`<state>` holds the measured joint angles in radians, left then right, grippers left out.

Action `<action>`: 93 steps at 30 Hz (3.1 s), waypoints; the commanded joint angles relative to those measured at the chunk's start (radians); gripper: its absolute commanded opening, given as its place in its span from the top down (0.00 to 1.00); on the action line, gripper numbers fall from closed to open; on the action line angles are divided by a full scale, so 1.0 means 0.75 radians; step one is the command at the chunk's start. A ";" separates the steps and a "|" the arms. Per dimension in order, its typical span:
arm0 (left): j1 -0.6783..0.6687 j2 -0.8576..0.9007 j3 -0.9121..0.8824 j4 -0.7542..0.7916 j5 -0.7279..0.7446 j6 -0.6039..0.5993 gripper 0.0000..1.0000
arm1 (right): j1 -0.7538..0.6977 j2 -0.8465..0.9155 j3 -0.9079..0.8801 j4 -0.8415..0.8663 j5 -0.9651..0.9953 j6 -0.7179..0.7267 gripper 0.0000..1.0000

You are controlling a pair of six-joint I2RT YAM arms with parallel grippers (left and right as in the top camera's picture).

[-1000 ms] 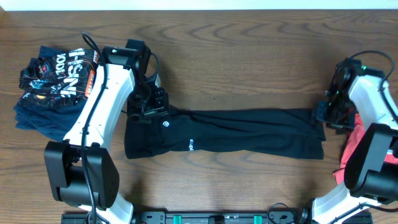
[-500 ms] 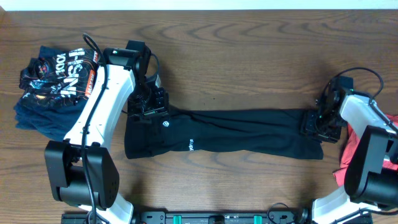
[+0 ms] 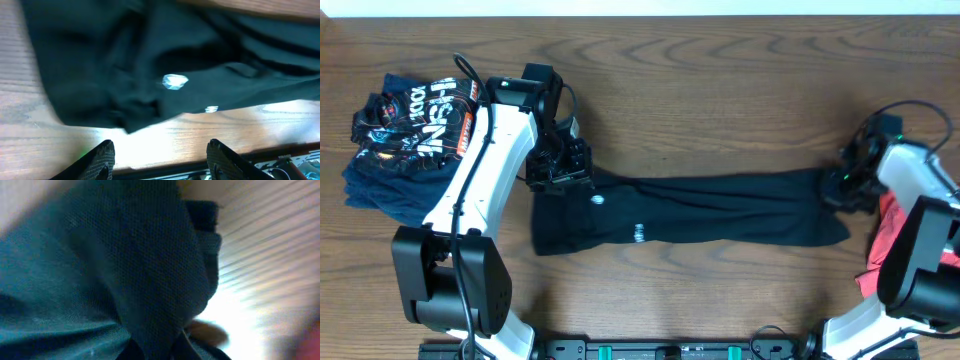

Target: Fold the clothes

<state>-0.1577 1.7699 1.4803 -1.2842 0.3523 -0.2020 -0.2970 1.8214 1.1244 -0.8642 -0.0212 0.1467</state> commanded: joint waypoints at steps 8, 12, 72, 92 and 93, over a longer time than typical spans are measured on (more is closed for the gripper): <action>-0.001 0.004 -0.007 0.010 -0.017 0.013 0.39 | 0.029 -0.006 0.370 -0.250 0.251 -0.069 0.98; -0.001 0.004 -0.007 0.010 -0.017 0.013 0.39 | 0.175 -0.005 0.368 -0.318 0.242 -0.068 0.96; -0.002 0.004 -0.007 0.015 -0.017 0.014 0.38 | 0.698 -0.004 0.007 0.053 -0.382 -0.121 0.69; -0.046 0.004 -0.287 0.203 0.087 0.014 0.22 | 0.605 -0.157 0.272 -0.113 -0.106 -0.087 0.49; -0.057 0.004 -0.325 0.253 0.133 0.014 0.20 | 0.602 -0.164 0.272 -0.110 -0.106 -0.088 0.47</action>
<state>-0.1799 1.7699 1.2907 -1.1297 0.3779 -0.2016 0.1684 1.7409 1.3083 -0.9455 -0.1345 0.0917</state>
